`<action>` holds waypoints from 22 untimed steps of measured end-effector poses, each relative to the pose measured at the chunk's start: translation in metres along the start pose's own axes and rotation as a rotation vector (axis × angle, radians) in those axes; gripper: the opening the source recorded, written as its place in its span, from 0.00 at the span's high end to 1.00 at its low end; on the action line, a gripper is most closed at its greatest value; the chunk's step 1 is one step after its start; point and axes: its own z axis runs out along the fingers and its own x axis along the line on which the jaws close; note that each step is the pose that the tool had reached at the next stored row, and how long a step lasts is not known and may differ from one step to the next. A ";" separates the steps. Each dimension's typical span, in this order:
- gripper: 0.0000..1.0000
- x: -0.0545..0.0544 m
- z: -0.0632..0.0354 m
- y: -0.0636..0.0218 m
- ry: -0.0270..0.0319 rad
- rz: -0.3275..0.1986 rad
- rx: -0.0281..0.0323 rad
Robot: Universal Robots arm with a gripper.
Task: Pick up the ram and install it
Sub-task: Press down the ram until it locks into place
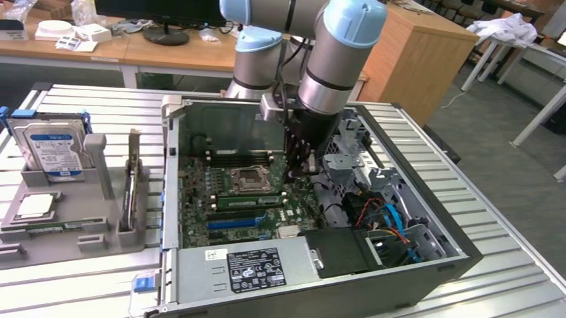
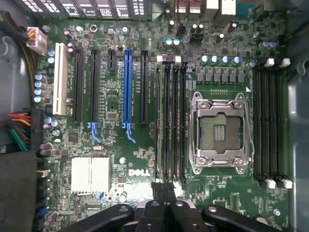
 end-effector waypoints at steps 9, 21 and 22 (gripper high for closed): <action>0.89 0.000 0.0012 0.0204 0.0002 0.000 0.0020; 0.89 -0.001 0.0051 0.0716 0.0000 0.000 0.0042; 0.89 -0.002 0.0054 0.0745 0.0000 0.000 0.0043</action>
